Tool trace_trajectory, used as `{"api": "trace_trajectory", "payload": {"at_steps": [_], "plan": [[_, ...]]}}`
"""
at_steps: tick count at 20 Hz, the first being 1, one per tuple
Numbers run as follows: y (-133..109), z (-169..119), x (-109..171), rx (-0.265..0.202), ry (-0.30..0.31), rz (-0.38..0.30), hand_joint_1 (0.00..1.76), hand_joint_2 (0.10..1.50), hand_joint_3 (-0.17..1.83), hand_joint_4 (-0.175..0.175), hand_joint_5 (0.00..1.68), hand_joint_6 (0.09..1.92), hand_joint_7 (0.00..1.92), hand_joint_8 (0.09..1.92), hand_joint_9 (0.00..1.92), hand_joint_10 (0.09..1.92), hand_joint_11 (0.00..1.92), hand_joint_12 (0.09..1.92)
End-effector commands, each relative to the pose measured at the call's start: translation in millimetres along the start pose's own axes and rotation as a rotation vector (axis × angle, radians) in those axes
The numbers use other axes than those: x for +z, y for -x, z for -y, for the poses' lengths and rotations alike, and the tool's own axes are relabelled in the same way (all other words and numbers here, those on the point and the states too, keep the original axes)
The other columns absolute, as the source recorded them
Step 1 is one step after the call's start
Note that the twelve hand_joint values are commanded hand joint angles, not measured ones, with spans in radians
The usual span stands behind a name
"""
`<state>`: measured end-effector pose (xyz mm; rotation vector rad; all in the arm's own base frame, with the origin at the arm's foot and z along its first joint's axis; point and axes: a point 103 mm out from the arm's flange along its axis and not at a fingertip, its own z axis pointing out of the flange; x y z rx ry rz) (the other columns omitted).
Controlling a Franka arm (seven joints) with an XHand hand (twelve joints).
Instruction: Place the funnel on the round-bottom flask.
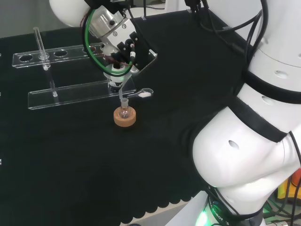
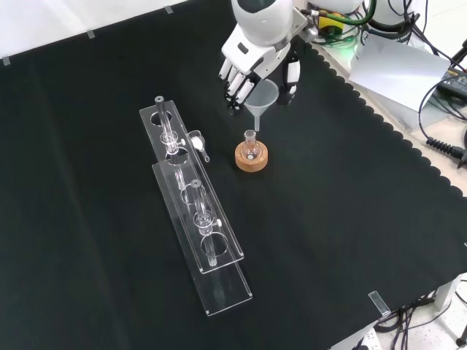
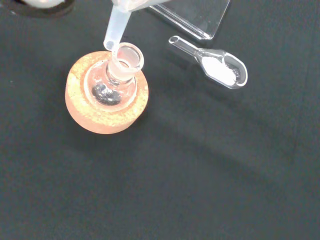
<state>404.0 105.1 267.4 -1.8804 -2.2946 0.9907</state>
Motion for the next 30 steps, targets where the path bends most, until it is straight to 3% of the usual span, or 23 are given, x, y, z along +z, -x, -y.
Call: {"api": "trace_trajectory", "payload": {"at_steps": [1,20,30], "plan": [[4,-7,8,0.007,-0.007,-0.006,0.8,0.76,0.58,0.0,0.57,0.56,0.51,0.6,0.91,0.4,0.74,1.21],[20,-11,24,0.02,-0.031,-0.022,0.81,0.75,0.59,-0.001,0.56,0.57,0.51,0.6,0.91,0.4,0.74,1.21],[24,-11,20,0.029,-0.023,-0.019,0.8,0.75,0.6,-0.001,0.56,0.58,0.51,0.6,0.91,0.4,0.74,1.21]]}}
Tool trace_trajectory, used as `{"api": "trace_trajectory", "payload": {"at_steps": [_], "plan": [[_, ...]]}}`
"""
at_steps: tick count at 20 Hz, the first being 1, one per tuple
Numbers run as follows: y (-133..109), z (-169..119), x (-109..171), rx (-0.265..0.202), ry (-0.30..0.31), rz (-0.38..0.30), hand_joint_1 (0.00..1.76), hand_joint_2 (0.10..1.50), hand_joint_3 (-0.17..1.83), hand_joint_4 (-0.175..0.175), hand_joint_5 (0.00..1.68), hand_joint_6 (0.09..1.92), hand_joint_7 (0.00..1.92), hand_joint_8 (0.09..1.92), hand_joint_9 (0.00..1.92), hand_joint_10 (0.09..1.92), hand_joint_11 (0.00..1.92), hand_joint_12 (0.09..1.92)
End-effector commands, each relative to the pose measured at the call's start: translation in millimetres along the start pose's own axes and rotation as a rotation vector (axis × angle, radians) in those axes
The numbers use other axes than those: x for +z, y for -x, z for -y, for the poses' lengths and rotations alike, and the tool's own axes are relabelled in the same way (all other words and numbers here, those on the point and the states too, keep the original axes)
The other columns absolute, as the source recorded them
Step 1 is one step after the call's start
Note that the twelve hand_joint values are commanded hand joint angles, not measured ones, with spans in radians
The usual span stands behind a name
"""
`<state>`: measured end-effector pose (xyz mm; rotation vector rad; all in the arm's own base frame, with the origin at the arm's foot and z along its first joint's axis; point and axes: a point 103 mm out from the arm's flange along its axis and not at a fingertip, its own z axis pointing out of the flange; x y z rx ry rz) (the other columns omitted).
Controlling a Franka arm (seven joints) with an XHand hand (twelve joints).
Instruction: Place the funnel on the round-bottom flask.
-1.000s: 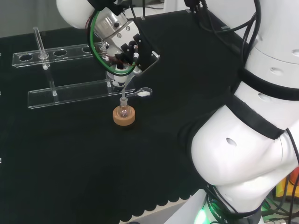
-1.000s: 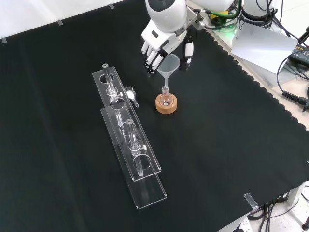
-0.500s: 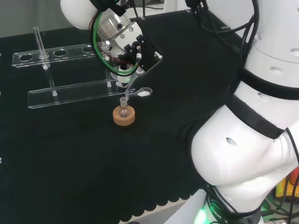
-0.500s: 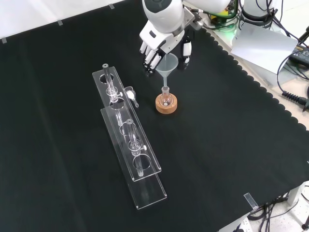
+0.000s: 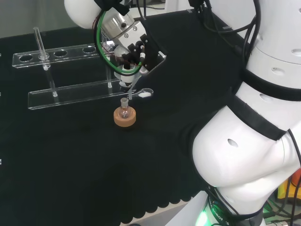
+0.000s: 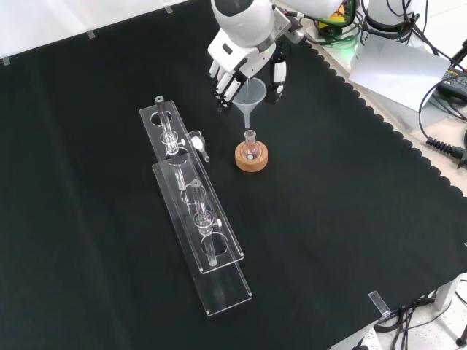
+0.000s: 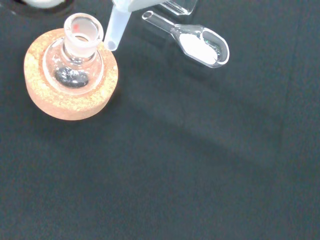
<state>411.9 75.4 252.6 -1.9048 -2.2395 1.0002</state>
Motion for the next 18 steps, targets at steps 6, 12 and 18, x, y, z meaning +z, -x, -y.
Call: {"api": "trace_trajectory", "payload": {"at_steps": [6,12,18], "plan": [[0,8,-13,0.002,0.016,0.005,0.8,0.75,0.6,-0.002,0.56,0.58,0.51,0.6,0.91,0.4,0.74,1.21],[-7,7,-12,-0.005,0.015,0.007,0.81,0.75,0.6,-0.002,0.56,0.58,0.51,0.6,0.91,0.4,0.74,1.21],[-9,5,-12,-0.005,0.009,0.013,0.81,0.75,0.6,-0.002,0.56,0.58,0.51,0.6,0.91,0.4,0.74,1.21]]}}
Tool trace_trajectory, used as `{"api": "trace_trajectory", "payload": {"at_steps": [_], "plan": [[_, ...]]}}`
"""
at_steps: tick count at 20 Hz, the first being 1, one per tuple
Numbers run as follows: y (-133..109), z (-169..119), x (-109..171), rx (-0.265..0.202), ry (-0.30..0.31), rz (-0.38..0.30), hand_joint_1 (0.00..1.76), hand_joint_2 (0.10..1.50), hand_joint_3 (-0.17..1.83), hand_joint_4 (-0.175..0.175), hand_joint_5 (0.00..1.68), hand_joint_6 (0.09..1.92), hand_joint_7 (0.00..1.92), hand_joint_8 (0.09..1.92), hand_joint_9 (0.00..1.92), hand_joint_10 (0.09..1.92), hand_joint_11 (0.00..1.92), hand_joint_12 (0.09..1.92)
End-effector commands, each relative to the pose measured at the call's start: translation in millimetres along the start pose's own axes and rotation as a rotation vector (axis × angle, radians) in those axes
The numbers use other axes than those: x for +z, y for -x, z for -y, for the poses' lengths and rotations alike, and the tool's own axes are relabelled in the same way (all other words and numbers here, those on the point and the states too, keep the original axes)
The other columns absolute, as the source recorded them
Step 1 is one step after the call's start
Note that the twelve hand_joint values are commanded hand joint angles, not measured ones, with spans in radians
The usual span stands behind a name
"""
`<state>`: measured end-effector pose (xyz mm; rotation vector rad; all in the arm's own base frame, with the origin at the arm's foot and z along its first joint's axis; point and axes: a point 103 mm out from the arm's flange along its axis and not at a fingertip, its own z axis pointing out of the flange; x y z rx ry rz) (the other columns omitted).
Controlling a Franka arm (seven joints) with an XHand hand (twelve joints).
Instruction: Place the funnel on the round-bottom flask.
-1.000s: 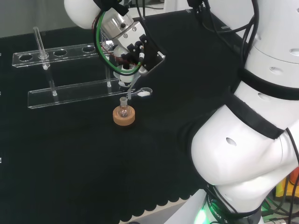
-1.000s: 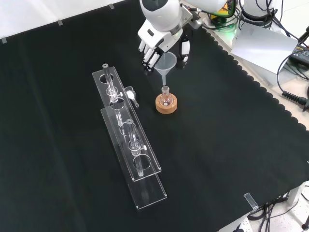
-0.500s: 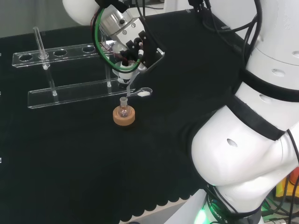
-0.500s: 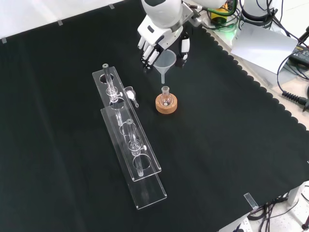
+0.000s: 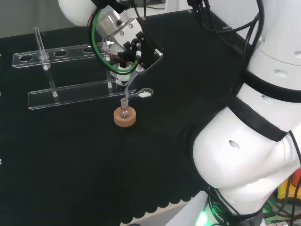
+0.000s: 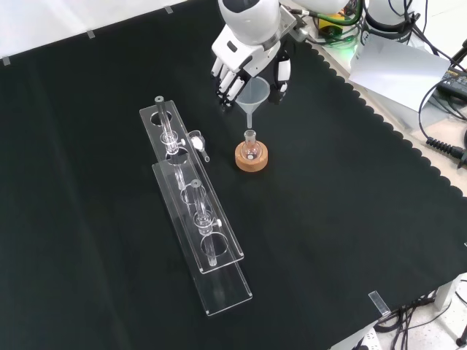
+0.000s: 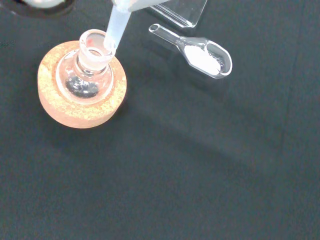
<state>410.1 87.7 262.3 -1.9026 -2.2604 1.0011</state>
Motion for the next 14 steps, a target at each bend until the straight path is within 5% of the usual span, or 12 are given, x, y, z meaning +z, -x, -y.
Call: {"api": "trace_trajectory", "payload": {"at_steps": [1,14], "plan": [[-1.4,-1.2,0.0,-0.001,-0.004,0.002,0.81,0.75,0.6,-0.002,0.56,0.58,0.51,0.6,0.91,0.4,0.74,1.21],[-7.6,-10.0,0.8,-0.015,-0.009,0.005,0.8,0.75,0.61,-0.002,0.56,0.59,0.51,0.61,0.91,0.4,0.74,1.21]]}}
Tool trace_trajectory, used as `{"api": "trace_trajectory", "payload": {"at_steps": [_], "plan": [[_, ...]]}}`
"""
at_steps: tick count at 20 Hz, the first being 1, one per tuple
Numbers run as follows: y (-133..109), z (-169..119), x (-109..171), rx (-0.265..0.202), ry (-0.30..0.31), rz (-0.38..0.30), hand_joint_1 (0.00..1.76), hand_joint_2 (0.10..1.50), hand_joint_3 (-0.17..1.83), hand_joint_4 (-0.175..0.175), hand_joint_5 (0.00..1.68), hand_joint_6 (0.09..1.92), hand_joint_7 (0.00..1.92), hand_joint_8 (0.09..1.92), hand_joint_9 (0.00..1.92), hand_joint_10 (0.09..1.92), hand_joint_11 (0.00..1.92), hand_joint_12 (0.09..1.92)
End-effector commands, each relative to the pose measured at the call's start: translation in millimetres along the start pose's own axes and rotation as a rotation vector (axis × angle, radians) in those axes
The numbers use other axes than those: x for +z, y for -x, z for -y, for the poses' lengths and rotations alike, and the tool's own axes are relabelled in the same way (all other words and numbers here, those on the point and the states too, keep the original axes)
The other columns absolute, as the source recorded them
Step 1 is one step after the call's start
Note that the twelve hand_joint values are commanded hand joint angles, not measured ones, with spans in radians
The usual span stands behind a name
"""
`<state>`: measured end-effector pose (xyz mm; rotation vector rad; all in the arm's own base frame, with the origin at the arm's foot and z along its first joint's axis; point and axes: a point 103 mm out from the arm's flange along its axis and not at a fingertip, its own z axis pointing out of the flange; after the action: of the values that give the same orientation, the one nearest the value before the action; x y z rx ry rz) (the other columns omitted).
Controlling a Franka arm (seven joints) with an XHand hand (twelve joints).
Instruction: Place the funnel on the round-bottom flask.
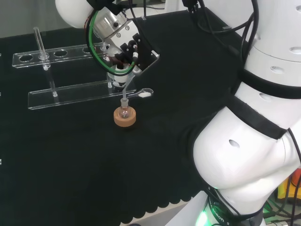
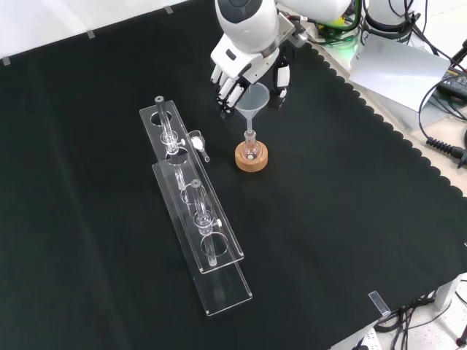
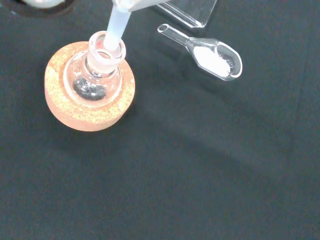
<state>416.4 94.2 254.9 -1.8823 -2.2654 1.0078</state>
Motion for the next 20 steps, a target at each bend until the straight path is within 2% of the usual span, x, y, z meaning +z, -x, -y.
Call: {"api": "trace_trajectory", "payload": {"at_steps": [1,20], "plan": [[-1,-1,0,-0.002,-0.003,0.004,0.8,0.75,0.61,-0.002,0.56,0.59,0.51,0.61,0.91,0.4,0.74,1.21],[-5,-9,11,-0.01,-0.025,-0.005,0.8,0.75,0.61,-0.002,0.56,0.59,0.51,0.61,0.9,0.41,0.74,1.21]]}}
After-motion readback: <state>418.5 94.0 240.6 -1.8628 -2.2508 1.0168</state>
